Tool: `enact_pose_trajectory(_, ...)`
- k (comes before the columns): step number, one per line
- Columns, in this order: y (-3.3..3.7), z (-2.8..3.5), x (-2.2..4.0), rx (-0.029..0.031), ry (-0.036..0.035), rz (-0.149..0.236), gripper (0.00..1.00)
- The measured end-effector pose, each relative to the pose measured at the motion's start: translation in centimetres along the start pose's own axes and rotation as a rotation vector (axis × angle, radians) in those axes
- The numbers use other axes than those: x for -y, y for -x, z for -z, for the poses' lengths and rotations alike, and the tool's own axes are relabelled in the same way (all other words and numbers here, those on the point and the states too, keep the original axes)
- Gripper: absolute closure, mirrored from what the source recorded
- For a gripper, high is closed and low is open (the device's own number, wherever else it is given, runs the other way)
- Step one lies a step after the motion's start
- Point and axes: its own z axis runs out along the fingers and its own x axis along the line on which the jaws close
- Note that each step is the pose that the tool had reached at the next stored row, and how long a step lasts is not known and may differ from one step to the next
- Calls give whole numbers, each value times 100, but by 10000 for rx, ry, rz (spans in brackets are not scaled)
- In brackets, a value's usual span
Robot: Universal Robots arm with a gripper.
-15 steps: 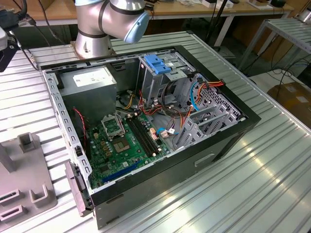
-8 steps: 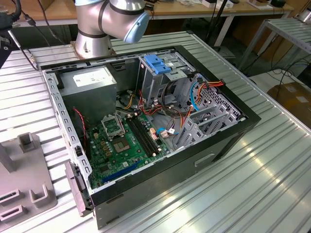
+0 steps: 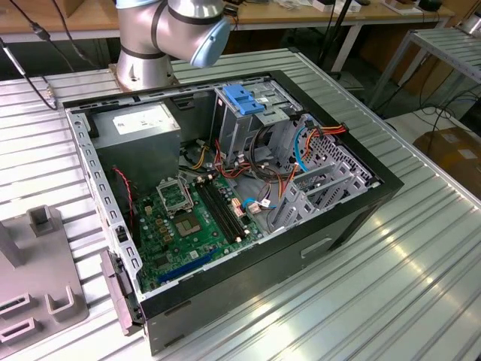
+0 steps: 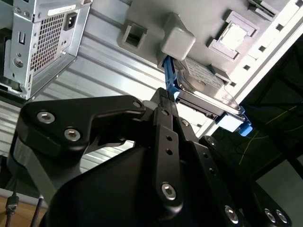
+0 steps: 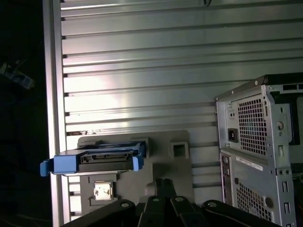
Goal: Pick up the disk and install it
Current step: 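Reach for the disk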
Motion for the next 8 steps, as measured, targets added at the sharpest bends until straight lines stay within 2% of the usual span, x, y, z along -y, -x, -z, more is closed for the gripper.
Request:
enact_pose_trajectory(3,-93,-4,-5,-24,-2,-5,90)
enact_pose_trajectory(5,-192,-10,-13,-48,-3,-11,90)
enact_pose_trajectory(8,-300,-17,-18,-88,-6,-16,90)
